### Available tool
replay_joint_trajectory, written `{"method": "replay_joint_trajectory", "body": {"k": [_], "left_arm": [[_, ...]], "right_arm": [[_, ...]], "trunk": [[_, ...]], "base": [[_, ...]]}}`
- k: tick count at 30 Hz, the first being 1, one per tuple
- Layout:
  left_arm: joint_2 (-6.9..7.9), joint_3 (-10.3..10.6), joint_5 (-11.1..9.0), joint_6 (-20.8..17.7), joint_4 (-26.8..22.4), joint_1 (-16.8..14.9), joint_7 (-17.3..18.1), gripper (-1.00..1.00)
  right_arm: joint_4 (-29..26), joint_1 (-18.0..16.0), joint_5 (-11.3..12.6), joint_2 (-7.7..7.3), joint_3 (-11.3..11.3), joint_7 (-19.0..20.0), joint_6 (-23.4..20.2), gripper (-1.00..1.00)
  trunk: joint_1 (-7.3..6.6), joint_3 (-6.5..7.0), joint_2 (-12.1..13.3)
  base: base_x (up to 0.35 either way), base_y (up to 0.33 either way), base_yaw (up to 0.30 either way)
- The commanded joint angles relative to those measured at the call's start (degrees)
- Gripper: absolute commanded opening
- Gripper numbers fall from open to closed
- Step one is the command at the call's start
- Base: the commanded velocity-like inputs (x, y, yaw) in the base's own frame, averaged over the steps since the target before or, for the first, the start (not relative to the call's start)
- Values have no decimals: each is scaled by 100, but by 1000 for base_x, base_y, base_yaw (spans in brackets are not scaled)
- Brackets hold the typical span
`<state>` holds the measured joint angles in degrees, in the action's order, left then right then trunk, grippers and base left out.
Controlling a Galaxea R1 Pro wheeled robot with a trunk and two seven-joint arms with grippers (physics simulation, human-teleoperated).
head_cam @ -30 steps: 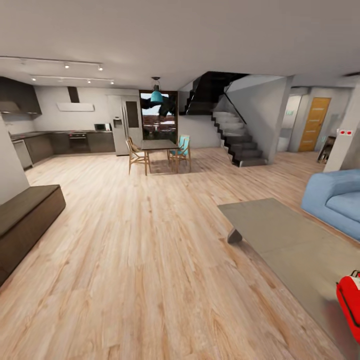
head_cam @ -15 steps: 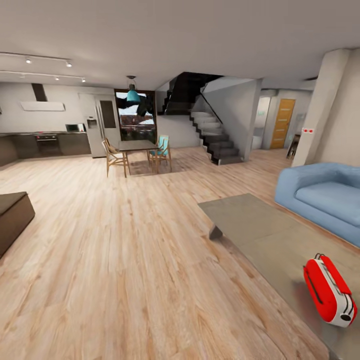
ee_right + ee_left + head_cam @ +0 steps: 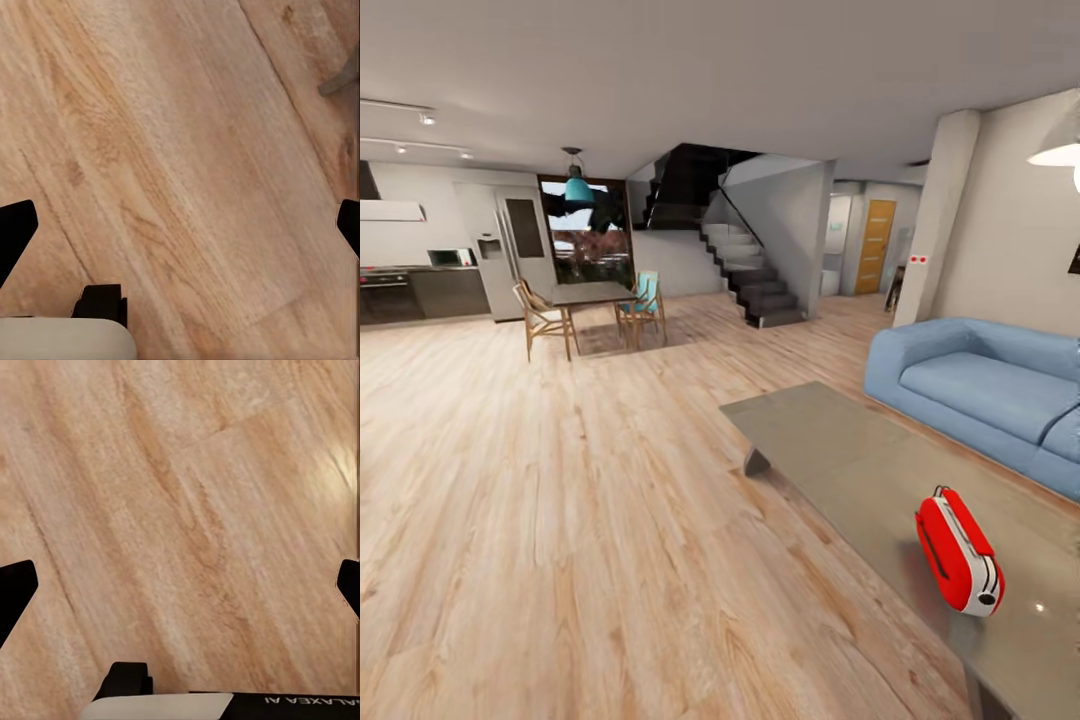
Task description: Turn on the radio receiver that's on the table in the living room.
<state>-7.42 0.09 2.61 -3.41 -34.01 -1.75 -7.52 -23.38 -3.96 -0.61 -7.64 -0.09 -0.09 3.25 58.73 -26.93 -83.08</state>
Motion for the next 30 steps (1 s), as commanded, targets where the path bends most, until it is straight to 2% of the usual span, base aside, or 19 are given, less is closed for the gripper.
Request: {"method": "replay_joint_trajectory", "body": {"k": [1,20,30], "left_arm": [[1,0,1,-7,0,0,-5,100],[72,-9,2,-28,0,-1,-21,100],[74,-9,-3,-22,0,-1,-21,100]], "right_arm": [[0,0,0,0,0,0,0,100],[0,0,0,0,0,0,0,100],[0,-1,0,0,0,0,0,100]], "trunk": [[0,0,0],[0,0,0],[0,0,0]], "base": [[197,-196,-59],[243,-237,-12],[245,-237,-234]]}}
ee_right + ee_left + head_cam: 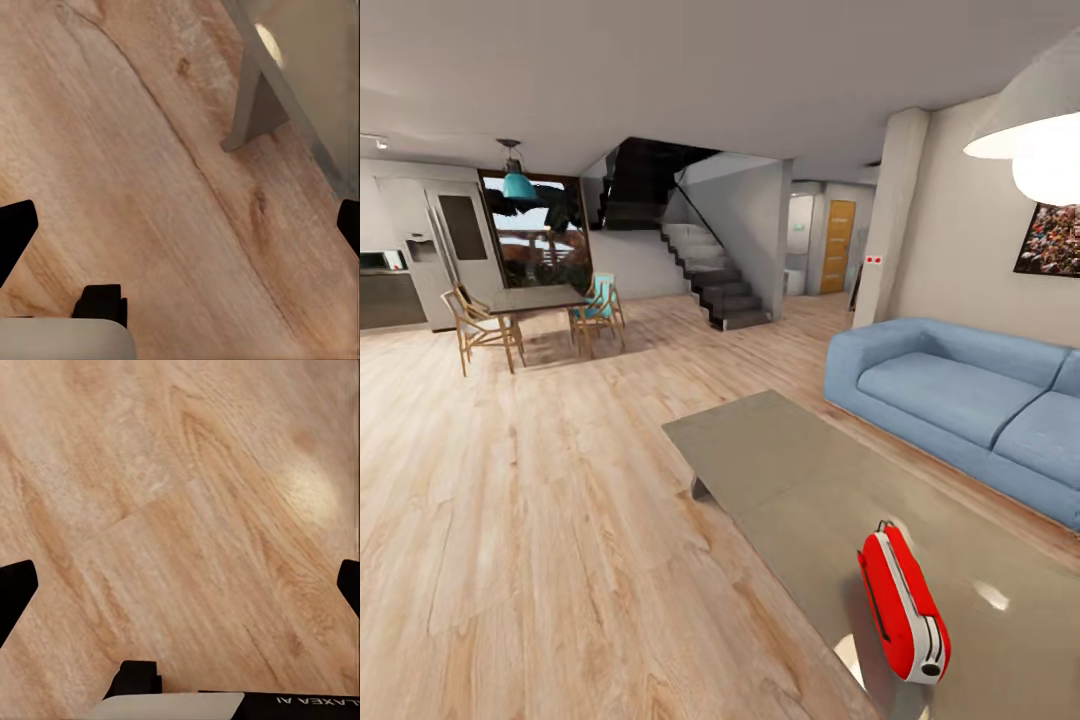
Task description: Turn on the radio receiver that's on the table in the living room.
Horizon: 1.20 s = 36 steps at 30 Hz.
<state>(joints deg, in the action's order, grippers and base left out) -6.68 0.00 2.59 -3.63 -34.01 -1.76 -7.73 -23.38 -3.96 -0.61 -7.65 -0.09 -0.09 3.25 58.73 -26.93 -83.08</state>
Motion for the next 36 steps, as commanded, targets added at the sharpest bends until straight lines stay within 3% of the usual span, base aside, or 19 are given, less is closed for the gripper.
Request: {"method": "replay_joint_trajectory", "body": {"k": [1,10,19,36], "left_arm": [[0,0,-2,1,0,2,2,100],[-8,0,-2,20,-1,0,7,100],[-7,0,4,12,-3,0,7,100],[-6,0,5,20,-3,2,9,100]], "right_arm": [[0,0,0,0,0,0,0,100],[0,1,0,0,0,0,0,100],[0,1,0,0,0,0,0,100],[0,1,-8,0,8,0,6,100]], "trunk": [[0,0,0],[0,0,0],[0,0,0],[0,0,0]], "base": [[128,-110,-162],[32,-28,-33],[199,-205,0],[8,-103,0]]}}
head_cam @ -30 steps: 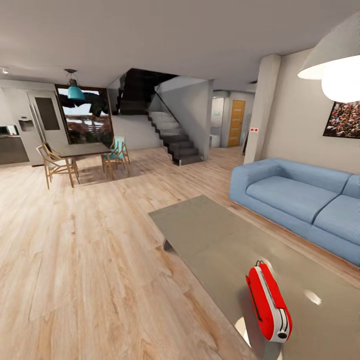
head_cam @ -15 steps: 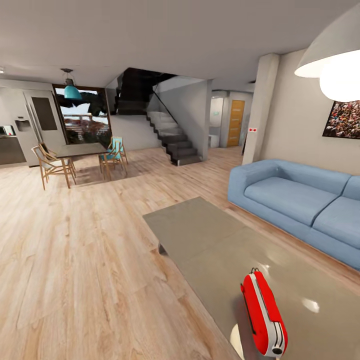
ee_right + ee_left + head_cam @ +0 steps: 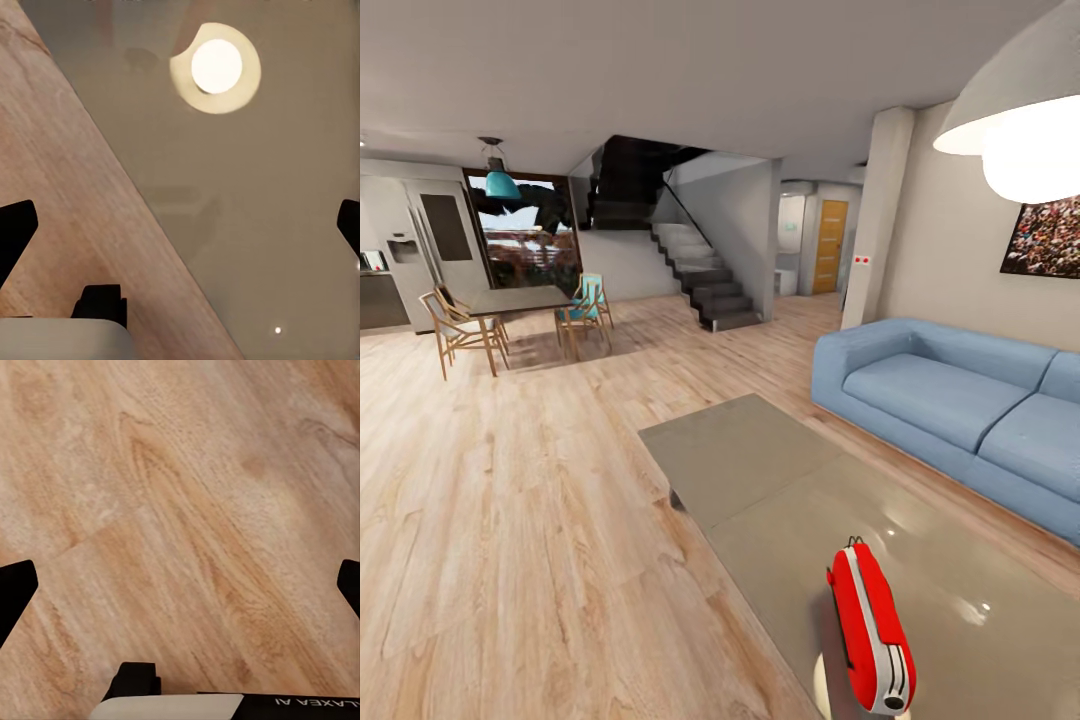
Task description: Turn on the radio receiver that's on the table in the living room.
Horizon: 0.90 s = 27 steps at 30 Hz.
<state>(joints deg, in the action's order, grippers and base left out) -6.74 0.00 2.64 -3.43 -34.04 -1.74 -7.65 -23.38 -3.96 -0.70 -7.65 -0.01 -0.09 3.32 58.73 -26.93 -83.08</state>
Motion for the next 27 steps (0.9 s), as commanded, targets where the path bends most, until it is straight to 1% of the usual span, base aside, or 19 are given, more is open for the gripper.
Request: {"method": "replay_joint_trajectory", "body": {"k": [1,12,18,21,22,23,26,27], "left_arm": [[-1,0,0,0,1,-1,0,100],[0,0,0,0,3,-2,0,100],[6,0,0,0,-1,-1,-6,100],[6,0,0,0,2,0,-6,100],[6,0,0,0,0,0,-4,100],[6,0,0,0,-1,-1,-1,100],[6,0,0,0,1,-1,0,100],[6,0,0,0,0,-1,0,100]], "right_arm": [[0,0,0,0,0,0,1,100],[0,-3,-6,0,-1,0,2,100],[-89,0,-19,-21,17,17,-15,100],[-472,0,-60,11,35,40,-77,100],[-693,-2,-88,20,39,41,-116,100],[-1168,-3,-119,24,40,46,-248,100],[-1700,-4,-132,25,38,50,-444,100],[-1987,-6,-135,26,37,51,-560,100]], "trunk": [[0,0,0],[0,0,0],[0,0,0],[0,0,0],[0,0,0],[0,0,0],[0,0,0],[0,0,0]], "base": [[0,-6,0],[0,0,0],[0,0,0],[0,0,0],[0,0,0],[0,0,0],[0,0,0],[0,0,0]]}}
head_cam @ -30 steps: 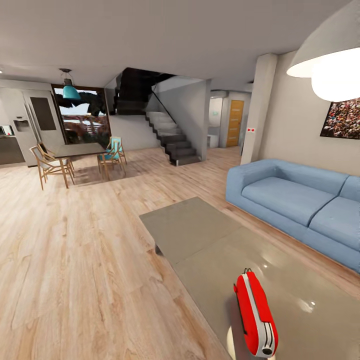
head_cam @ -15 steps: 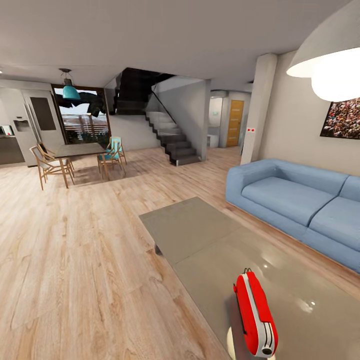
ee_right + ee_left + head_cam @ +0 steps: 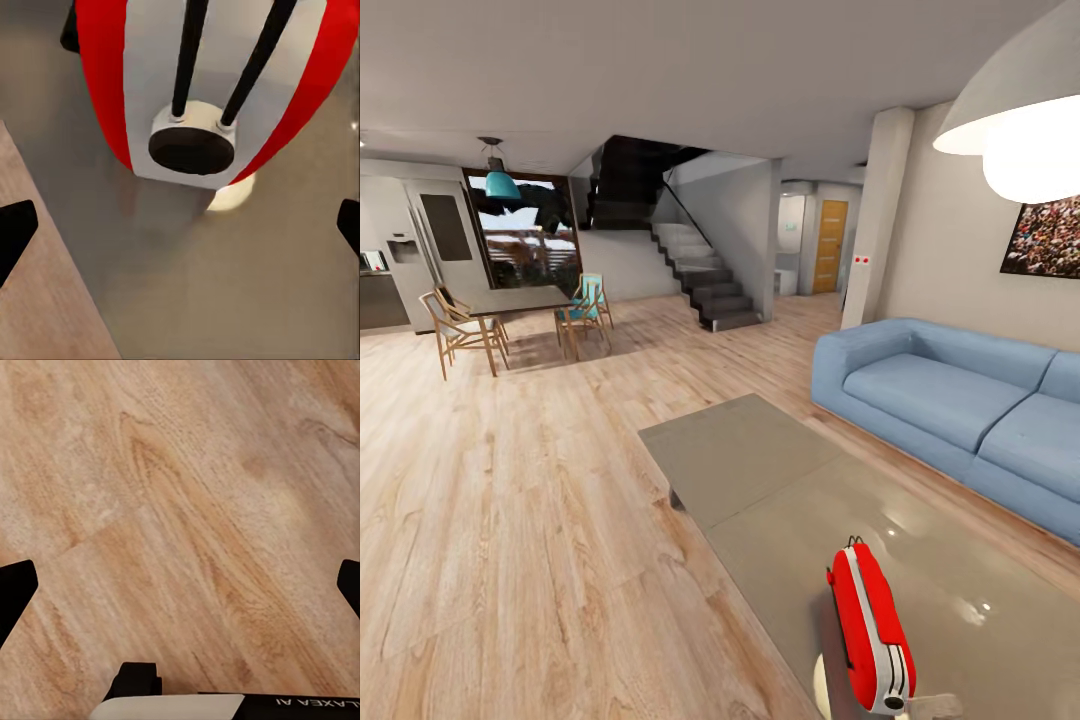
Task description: Turn on the radio receiver that's on the table in the living room.
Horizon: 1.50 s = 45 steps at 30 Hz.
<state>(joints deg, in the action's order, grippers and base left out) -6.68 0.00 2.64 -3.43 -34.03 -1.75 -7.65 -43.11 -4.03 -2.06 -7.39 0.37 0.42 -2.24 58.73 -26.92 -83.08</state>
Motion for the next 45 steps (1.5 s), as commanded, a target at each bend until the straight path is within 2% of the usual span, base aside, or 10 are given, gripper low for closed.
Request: {"method": "replay_joint_trajectory", "body": {"k": [1,8,21,24,25,34,37,40,41,45], "left_arm": [[0,0,0,0,1,1,0,100],[0,0,0,0,2,1,0,100],[0,0,0,0,2,0,0,100],[1,0,0,0,2,0,0,100],[2,0,0,0,2,0,0,100],[8,0,0,6,2,1,-1,100],[8,0,0,7,1,0,0,100],[10,0,0,8,1,0,0,100],[9,0,0,8,2,-1,0,100],[5,0,0,9,2,2,0,100]], "right_arm": [[-444,1,0,0,-1,1,-205,100],[-2033,-1,51,2,-2,78,-1272,100],[-2904,-27,56,-7,-21,271,-1866,100],[-2982,-196,73,-22,-39,281,-2166,100],[-2971,-484,98,-34,-54,323,-2608,100],[-2539,-1580,94,-46,-58,572,-3915,100],[-1995,-2162,89,-49,-59,592,-4081,100],[-883,-3028,85,-58,-56,604,-4166,100],[-213,-3389,80,-56,-56,599,-4187,100],[50,-3511,76,-80,-59,569,-4193,100]], "trunk": [[0,-1,0],[0,-1,0],[0,-1,0],[0,-1,0],[0,-1,0],[0,-1,0],[0,-1,0],[0,-1,0],[0,-1,0],[0,-1,0]], "base": [[0,0,0],[0,0,0],[0,0,0],[0,0,0],[0,0,0],[0,0,0],[0,0,0],[0,0,0],[0,0,0],[0,0,0]]}}
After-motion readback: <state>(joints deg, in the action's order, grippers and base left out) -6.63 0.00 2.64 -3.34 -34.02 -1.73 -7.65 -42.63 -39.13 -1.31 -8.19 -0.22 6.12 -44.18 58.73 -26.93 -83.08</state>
